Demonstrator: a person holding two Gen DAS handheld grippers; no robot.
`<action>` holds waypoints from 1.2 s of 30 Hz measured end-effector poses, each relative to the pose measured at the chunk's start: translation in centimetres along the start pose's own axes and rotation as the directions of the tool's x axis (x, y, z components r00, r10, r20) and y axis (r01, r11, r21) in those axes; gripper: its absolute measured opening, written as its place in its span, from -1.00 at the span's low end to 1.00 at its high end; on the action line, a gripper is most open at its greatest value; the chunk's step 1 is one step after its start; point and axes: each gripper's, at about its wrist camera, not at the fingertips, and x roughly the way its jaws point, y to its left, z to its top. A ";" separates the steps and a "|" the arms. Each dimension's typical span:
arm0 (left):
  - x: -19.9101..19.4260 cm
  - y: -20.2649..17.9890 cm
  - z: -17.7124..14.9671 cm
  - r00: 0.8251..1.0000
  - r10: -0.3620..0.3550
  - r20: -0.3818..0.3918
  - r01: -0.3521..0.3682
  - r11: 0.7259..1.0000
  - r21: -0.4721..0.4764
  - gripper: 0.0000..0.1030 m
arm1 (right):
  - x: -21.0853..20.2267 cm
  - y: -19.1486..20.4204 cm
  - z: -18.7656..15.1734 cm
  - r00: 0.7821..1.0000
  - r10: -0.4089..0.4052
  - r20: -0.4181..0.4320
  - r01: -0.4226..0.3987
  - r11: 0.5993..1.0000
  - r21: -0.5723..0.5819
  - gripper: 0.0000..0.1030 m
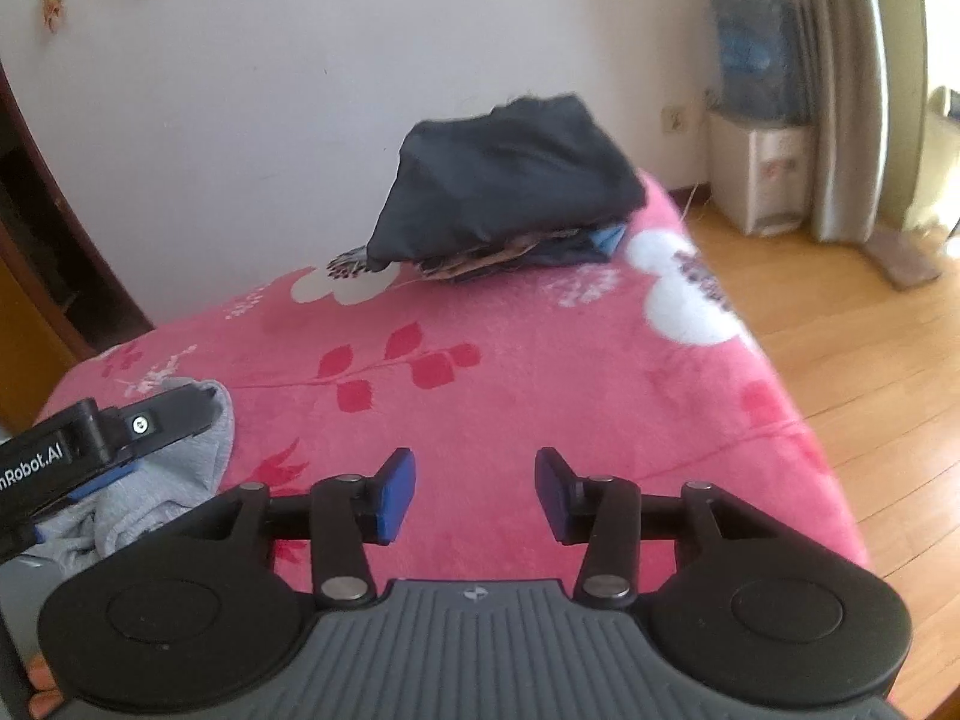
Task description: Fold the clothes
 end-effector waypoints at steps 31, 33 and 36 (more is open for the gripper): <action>-10.8 -2.7 -0.2 0.992 0.122 -0.013 -0.121 0.992 0.017 1.00 | -13.4 2.2 -0.5 0.961 -0.204 0.186 0.223 0.971 -0.087 1.00; -11.1 -2.7 -0.4 0.993 0.109 -0.033 -0.110 0.994 -0.017 1.00 | -14.0 2.2 -0.7 0.959 -0.215 0.187 0.234 0.968 -0.087 1.00; -11.3 -3.3 -0.7 0.992 0.112 -0.064 -0.114 0.993 -0.020 1.00 | -15.0 2.3 -0.8 0.955 -0.222 0.195 0.243 0.966 -0.091 1.00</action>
